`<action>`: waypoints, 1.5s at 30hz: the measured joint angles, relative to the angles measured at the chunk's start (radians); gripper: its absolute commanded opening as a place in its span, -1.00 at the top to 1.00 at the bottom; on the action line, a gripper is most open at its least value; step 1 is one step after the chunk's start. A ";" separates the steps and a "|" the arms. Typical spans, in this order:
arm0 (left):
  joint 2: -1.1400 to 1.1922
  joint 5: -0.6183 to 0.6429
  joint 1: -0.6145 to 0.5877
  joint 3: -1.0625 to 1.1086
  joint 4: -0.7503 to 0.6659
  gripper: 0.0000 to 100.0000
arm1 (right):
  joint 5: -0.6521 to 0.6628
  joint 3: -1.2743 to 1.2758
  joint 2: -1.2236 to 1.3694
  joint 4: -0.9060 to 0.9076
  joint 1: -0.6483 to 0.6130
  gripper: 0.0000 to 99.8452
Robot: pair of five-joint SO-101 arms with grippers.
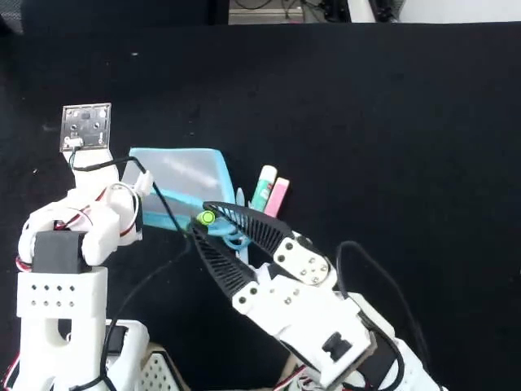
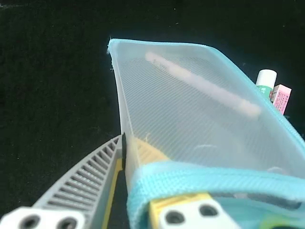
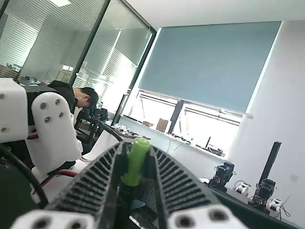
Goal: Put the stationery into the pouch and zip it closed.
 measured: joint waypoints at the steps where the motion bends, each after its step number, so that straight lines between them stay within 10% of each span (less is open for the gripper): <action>1: -0.002 0.002 0.000 -0.002 0.000 0.94 | 0.000 -0.011 0.000 0.000 0.002 0.98; 22: -0.002 0.002 0.000 -0.002 0.000 0.94 | 0.009 0.201 0.000 0.017 0.017 0.96; 27: -0.002 0.002 0.000 -0.002 0.000 0.94 | -0.043 0.226 0.000 0.029 0.109 0.64; 45: -0.002 0.002 0.000 -0.002 0.000 0.94 | -0.290 -0.227 0.000 0.532 0.173 0.56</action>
